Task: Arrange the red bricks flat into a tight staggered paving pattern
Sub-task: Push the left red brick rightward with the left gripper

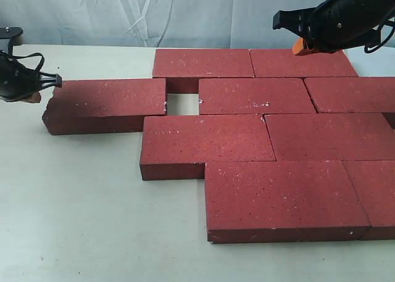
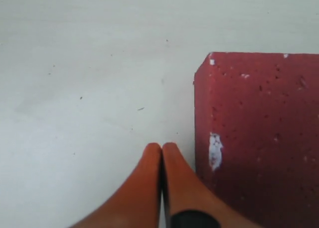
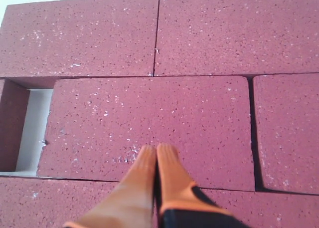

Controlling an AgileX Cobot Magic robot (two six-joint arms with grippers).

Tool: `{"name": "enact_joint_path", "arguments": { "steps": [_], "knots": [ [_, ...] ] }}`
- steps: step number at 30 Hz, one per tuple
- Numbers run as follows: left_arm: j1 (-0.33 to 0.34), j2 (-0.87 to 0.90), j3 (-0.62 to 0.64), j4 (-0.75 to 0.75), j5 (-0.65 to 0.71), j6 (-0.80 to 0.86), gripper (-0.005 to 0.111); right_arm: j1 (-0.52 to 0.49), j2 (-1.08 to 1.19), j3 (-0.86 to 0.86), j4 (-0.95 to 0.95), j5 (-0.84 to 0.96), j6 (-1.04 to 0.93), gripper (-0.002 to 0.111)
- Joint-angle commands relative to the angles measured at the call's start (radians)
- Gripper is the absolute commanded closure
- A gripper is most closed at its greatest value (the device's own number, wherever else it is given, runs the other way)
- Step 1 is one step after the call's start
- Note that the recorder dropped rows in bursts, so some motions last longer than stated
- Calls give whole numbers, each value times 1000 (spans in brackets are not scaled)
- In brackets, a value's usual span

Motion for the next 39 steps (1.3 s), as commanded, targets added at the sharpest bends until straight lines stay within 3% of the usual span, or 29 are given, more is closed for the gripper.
{"name": "enact_joint_path", "arguments": {
  "steps": [1,10,14,17,28,39],
  "knots": [
    [-6,61,-58,-15,32,9,107,-3,-6,4,-2,-7,-6,109],
    [-6,122,-206,-47,227,9,107,-3,-6,4,-2,-7,-6,109],
    [-6,124,-209,-104,225,54,107,-3,-6,4,-2,-7,-6,109],
    [-6,131,-209,-280,235,212,107,-3,-6,4,-2,-16,-6,109],
    [-6,196,-209,-499,244,331,107,-3,-6,4,-2,-16,-6,109],
    [-20,196,-209,-567,247,367,107,-3,-6,4,-2,-16,-6,109]
  ]
}}
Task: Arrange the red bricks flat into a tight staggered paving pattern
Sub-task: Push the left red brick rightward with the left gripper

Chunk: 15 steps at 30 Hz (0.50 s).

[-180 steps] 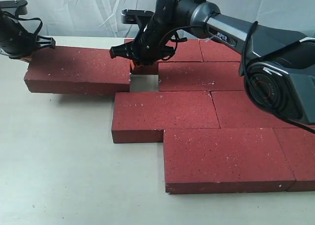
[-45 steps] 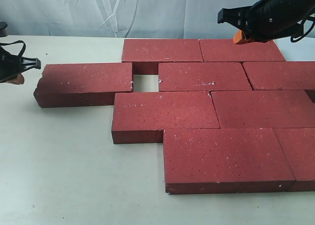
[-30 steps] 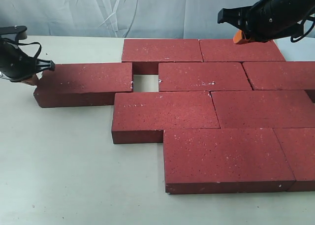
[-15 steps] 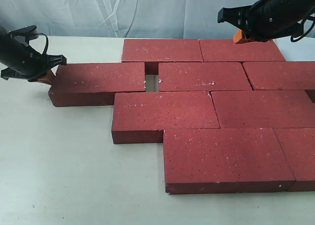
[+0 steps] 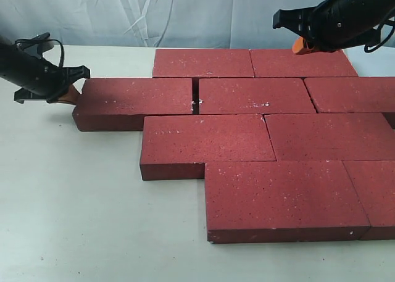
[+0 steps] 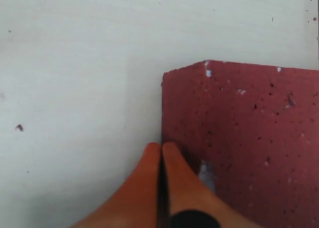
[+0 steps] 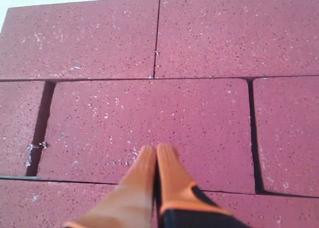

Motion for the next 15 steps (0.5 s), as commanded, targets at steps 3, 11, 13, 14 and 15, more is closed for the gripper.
{"name": "enact_joint_path", "arguments": {
  "steps": [3,11,13,14,15],
  "knots": [
    [-38,1,-5,-20,-10,5,107,-3,-6,4,-2,-8,-6,109],
    [-55,1,-5,-42,-27,5,107,-3,-6,4,-2,-10,-6,109],
    [-55,1,-5,-42,-27,5,107,-3,-6,4,-2,-13,-6,109],
    [-55,1,-5,-42,-27,5,107,-3,-6,4,-2,-14,-6,109],
    [-55,1,-5,-42,-27,5,107,-3,-6,4,-2,-16,-6,109]
  ]
}}
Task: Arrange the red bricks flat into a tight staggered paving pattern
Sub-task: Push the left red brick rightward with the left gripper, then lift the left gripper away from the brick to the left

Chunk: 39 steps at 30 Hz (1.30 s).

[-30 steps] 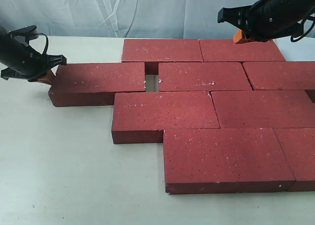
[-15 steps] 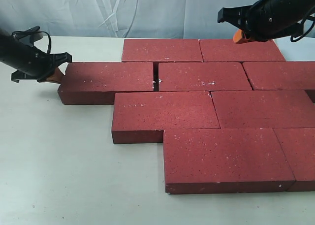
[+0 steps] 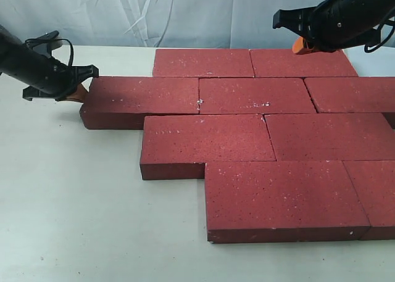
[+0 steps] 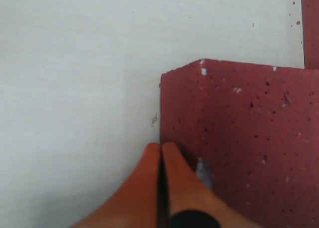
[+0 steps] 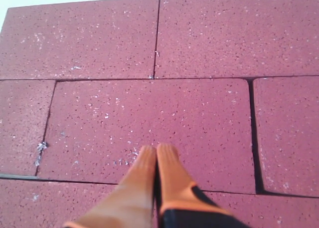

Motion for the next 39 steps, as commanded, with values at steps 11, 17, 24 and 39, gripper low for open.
{"name": "enact_joint_path", "arguments": {
  "steps": [11,17,24,39],
  "knots": [
    [30,1,-5,12,60,-19,107,-3,-6,4,-2,-18,-6,109],
    [71,-1,-5,1,126,-26,107,-3,-6,4,-2,-18,-6,109],
    [81,-32,-5,9,161,-26,107,-3,-6,4,-2,-18,-6,109],
    [81,-190,-5,147,231,-80,107,-3,-6,4,0,-23,-6,109]
  ]
}}
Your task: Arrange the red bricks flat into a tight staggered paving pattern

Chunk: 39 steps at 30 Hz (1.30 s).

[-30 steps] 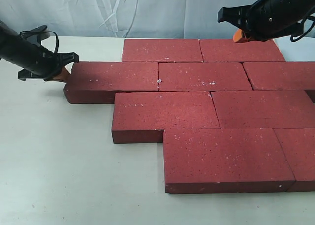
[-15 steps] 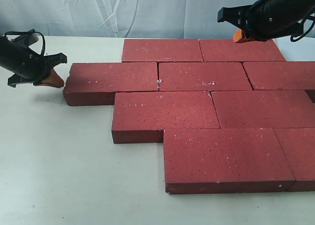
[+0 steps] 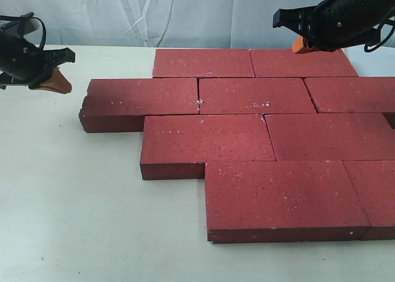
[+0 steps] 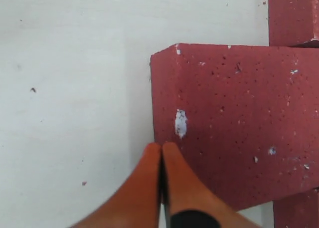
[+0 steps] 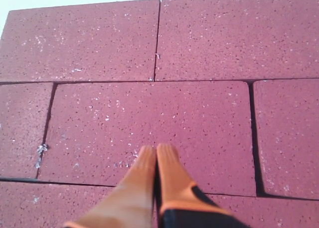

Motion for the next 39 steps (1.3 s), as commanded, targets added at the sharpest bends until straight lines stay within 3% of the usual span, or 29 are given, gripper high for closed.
{"name": "enact_joint_path", "arguments": {
  "steps": [1,6,17,39],
  "knots": [
    [3,-62,-5,57,29,-41,107,-3,-6,4,0,-17,-6,109],
    [3,-136,4,131,29,-98,107,-3,-6,4,0,-17,-6,109],
    [3,-339,152,211,-44,-128,107,-3,-6,4,-2,-12,-6,109],
    [3,-730,452,353,-316,-131,107,-3,-6,4,-2,-16,-6,109]
  ]
}}
